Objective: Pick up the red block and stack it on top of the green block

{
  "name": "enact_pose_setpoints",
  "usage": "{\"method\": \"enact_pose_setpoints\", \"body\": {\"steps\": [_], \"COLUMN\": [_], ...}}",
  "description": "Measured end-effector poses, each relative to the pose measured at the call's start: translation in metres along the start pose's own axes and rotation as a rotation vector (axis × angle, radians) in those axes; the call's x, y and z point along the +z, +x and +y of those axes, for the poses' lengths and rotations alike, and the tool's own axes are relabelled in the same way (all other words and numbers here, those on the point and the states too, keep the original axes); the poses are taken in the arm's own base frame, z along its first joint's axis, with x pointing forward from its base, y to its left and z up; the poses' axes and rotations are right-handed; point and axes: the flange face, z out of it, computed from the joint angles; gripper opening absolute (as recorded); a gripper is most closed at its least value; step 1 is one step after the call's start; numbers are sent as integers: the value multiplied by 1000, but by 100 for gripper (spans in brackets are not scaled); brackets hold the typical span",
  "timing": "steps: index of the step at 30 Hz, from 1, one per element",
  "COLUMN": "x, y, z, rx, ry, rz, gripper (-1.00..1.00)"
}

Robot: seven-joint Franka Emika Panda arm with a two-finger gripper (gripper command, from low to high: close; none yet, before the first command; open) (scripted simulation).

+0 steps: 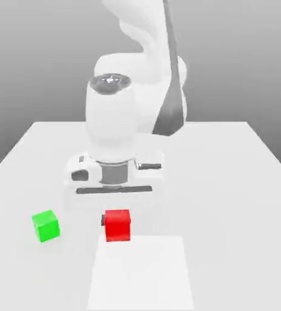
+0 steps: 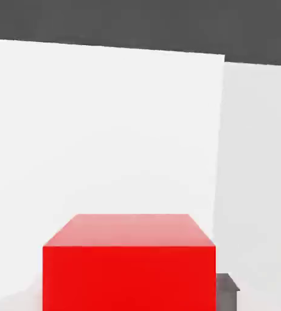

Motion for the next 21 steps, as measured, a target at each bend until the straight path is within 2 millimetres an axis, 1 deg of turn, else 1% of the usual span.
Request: {"method": "enact_pose_setpoints", "body": {"steps": [3, 6, 11, 13, 18, 19, 21], "x": [-5, -9, -16, -5, 40, 46, 46], "y": [17, 30, 42, 43, 43, 43, 43], "z": [37, 78, 151, 161, 162, 163, 163], "rx": [91, 191, 365, 389, 394, 396, 395], "ry": [0, 0, 2, 4, 5, 4, 4], "rz": [0, -1, -2, -3, -4, -3, -3], "gripper": [-100, -100, -100, -100, -100, 100, 100]}}
